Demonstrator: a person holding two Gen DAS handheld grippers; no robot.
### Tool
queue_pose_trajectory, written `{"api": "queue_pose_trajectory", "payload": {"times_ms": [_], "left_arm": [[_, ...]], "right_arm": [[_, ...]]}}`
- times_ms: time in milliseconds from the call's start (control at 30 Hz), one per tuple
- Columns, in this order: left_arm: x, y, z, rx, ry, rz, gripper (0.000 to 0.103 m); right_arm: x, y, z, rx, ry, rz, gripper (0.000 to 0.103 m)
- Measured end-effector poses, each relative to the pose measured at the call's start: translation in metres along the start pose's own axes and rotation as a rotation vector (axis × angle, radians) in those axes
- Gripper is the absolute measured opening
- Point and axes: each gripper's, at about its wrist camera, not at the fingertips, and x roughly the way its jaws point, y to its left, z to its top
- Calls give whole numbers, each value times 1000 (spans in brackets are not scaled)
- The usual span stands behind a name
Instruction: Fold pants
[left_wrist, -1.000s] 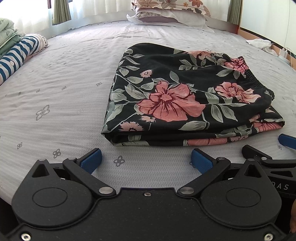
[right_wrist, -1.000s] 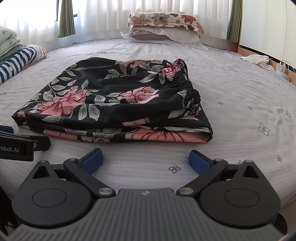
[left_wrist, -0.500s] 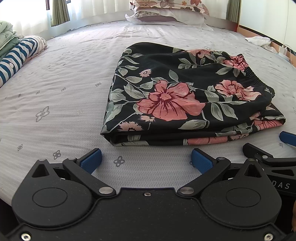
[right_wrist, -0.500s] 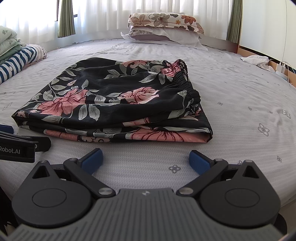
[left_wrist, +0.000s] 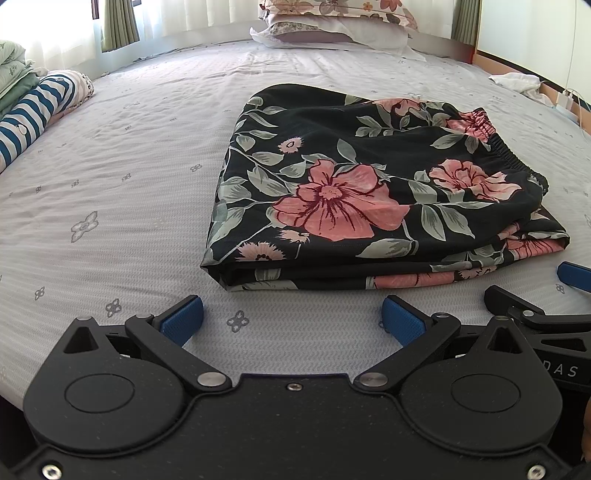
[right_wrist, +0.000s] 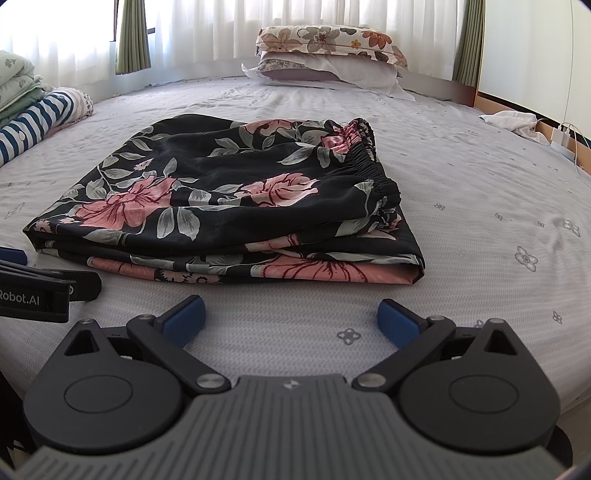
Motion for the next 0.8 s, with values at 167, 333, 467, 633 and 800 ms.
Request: {"api": "queue_pose_trajectory", "payload": {"times_ms": [167, 333, 467, 633, 800], "left_arm": [[0, 0, 0, 0, -1, 0, 103], [0, 0, 0, 0, -1, 0, 103], [0, 0, 0, 0, -2, -1, 103], [-1, 0, 0, 5, -3, -4, 103], [-2, 2, 0, 17, -9, -14, 103]], "right_arm": [[0, 0, 0, -1, -1, 0, 103], [0, 0, 0, 0, 0, 0, 103], [0, 0, 0, -1, 0, -1, 103], [0, 0, 0, -1, 0, 0, 103], [0, 0, -1, -1, -3, 0, 103]]}}
